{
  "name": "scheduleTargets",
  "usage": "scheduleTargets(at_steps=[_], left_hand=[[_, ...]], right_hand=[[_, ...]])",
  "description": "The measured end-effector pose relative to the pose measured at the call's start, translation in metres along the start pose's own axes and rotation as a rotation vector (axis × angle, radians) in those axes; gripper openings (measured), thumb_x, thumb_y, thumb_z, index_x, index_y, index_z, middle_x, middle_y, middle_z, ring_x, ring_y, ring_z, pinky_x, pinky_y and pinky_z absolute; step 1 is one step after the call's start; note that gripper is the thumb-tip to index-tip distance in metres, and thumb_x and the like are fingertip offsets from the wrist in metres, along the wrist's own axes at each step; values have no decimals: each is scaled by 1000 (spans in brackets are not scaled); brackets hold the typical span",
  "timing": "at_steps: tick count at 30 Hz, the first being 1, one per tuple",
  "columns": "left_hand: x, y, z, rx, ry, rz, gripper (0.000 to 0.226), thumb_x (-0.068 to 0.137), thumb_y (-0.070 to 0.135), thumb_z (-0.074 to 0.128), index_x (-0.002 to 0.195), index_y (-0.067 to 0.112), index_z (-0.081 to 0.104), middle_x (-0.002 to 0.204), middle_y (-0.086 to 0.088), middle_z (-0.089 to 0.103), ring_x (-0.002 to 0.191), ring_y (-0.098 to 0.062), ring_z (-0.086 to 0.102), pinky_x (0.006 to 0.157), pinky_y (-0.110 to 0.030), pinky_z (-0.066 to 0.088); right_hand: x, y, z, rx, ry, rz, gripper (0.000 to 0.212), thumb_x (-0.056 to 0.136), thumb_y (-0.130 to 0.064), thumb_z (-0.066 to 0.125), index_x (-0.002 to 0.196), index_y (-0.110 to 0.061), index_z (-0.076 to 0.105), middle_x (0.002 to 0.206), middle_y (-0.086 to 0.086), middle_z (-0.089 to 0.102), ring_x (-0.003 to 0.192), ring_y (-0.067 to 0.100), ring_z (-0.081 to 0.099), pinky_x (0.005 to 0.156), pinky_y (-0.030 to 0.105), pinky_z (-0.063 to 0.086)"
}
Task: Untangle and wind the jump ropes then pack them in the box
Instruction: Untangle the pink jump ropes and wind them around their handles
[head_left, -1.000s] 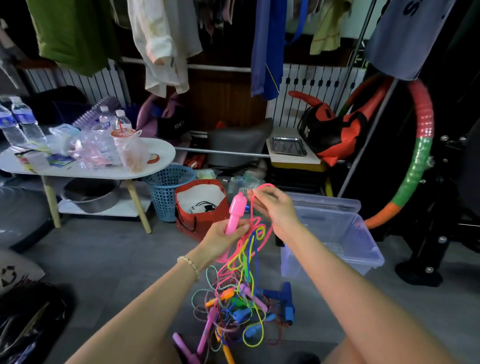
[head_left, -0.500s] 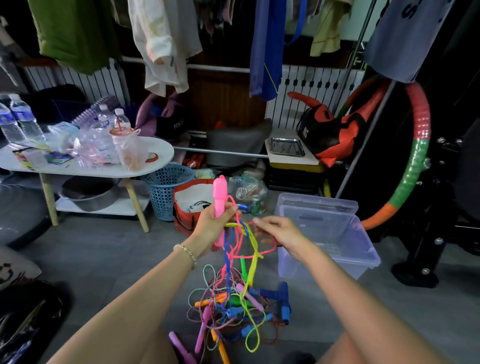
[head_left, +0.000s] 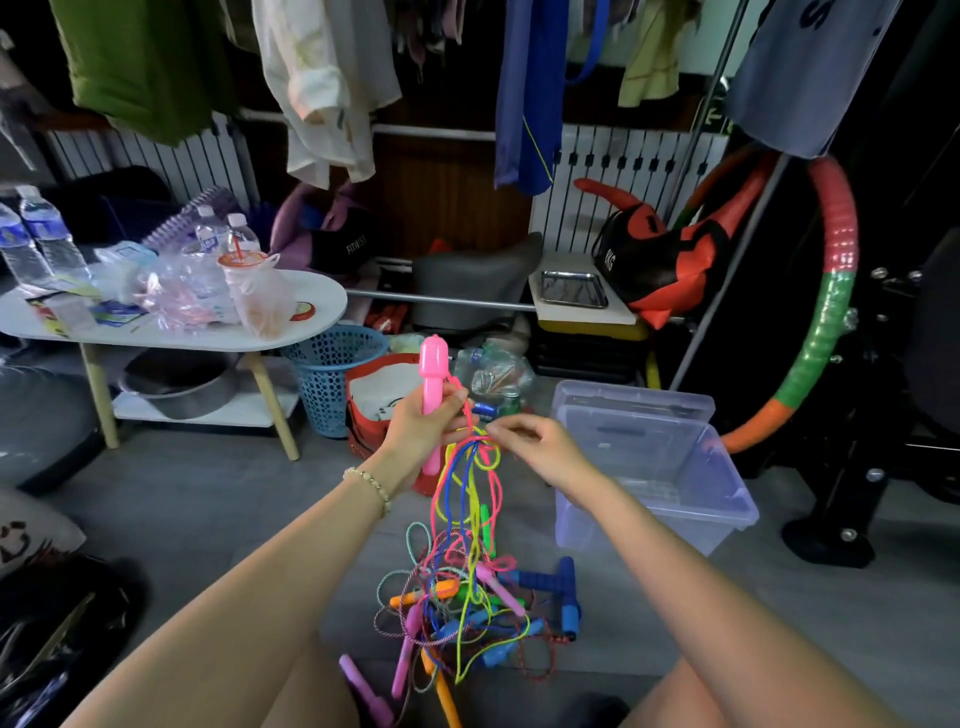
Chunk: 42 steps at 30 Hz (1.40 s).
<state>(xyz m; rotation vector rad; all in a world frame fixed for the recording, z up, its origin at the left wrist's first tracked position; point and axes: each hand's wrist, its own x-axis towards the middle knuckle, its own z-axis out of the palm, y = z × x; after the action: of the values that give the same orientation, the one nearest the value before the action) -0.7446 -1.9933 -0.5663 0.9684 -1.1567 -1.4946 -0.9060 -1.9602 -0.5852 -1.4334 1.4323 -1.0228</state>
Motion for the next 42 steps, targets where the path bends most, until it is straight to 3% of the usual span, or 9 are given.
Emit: scheduleTargets(at_steps=[5,9,14,19,23,30,36,39,42], left_hand=[[0,8,3,-62,30,5,9,94,7,54,86,11,53,82,-9,61,60,-12,70,60,-22,58],[-3,6,8,-81,23,2,8,94,7,54,87,11,55,82,-9,61,60,-10,69,64,-21,58],[-6,3,7,-78,46,9,10,94,6,54,85,11,54,84,-9,62,62,-11,70,64,-22,59],[-6,7,-1,-196,232,2,16,95,3,51,82,13,50,75,-6,56,49,-7,66,56,-18,56],[-7,11,8,-198,79,-3,11,95,6,51,87,12,49,81,-7,57,59,-12,70,66,-24,59],[-9,11,11,-114,31,-26,12,96,7,51,85,12,50,81,-6,56,58,-11,69,61,-22,58],[-8,13,6,-49,-32,-14,8,95,8,51,89,12,51,86,-6,60,62,-11,70,63,-21,58],[-7,17,11,-49,-52,0,7,96,8,51,90,11,51,85,-6,60,62,-11,70,64,-22,59],[-3,20,12,-43,-52,7,7,96,10,50,91,12,54,86,-6,62,62,-10,70,65,-22,58]], right_hand=[[1,1,3,65,33,-21,13,76,-26,76,81,-23,64,81,-3,65,78,11,58,70,21,43],[-2,-7,5,267,-88,323,37,80,-49,67,99,-18,62,91,3,70,84,20,67,76,33,57],[-1,2,5,568,30,317,22,81,-8,70,96,-14,55,68,0,69,60,10,66,67,25,57],[-10,8,-7,527,-95,154,31,81,6,63,98,-18,56,80,-5,73,71,7,68,68,18,52],[-12,7,-5,466,-159,225,44,72,-24,73,112,-18,57,89,0,67,78,13,63,77,26,52],[-9,-7,7,318,-105,341,48,70,-64,63,100,-26,65,96,-5,65,94,15,60,96,37,48],[-16,-5,0,-52,-81,252,54,80,-61,58,125,-31,54,132,-6,50,122,13,45,93,29,38],[-18,-12,-1,-16,-171,103,28,87,-39,61,111,-25,65,113,-10,65,103,-2,57,93,17,39],[-16,-20,0,85,-214,50,10,91,-17,59,93,-16,68,78,-9,73,76,1,67,75,17,50]])
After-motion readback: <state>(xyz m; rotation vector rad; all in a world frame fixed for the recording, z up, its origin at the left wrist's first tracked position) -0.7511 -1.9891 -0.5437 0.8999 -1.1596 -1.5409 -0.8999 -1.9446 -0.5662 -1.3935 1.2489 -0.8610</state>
